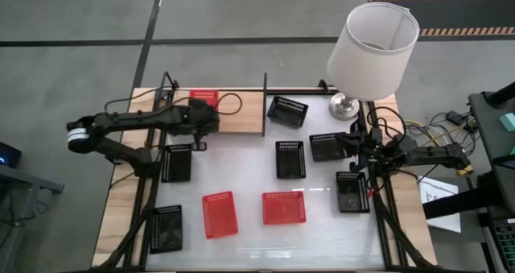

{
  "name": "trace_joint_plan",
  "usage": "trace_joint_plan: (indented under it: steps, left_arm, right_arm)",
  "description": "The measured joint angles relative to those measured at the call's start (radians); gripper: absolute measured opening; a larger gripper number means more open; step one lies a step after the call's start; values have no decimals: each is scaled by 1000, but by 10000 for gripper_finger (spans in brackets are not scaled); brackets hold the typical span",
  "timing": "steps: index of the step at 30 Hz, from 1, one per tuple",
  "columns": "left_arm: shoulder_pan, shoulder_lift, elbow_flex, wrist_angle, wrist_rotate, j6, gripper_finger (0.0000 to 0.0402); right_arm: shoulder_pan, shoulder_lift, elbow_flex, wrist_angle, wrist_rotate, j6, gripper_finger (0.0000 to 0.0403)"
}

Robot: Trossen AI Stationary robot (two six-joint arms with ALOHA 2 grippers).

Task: Stack baskets on shelf by color
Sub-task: Put the red basket on the shelf

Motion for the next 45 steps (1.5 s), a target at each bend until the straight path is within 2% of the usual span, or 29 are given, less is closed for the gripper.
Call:
trace_joint_plan:
  steps: [6,18,25,30,40,45]
  left_arm:
    - [45,-11,-61,17,1,9,0]
    - [50,0,-77,18,-30,76,3]
    - [52,0,-77,18,-36,81,52]
    - [52,0,-77,17,-102,81,84]
    - [17,-2,-6,14,-129,67,96]
    - [-30,0,59,61,-127,-64,96]
  right_arm:
    - [0,0,0,0,0,-5,13]
    - [0,0,0,0,0,-14,13]
    - [0,0,0,0,0,-14,13]
    - [0,0,0,0,0,-14,13]
    - [0,0,0,0,0,-18,13]
    - [0,0,0,0,0,-28,13]
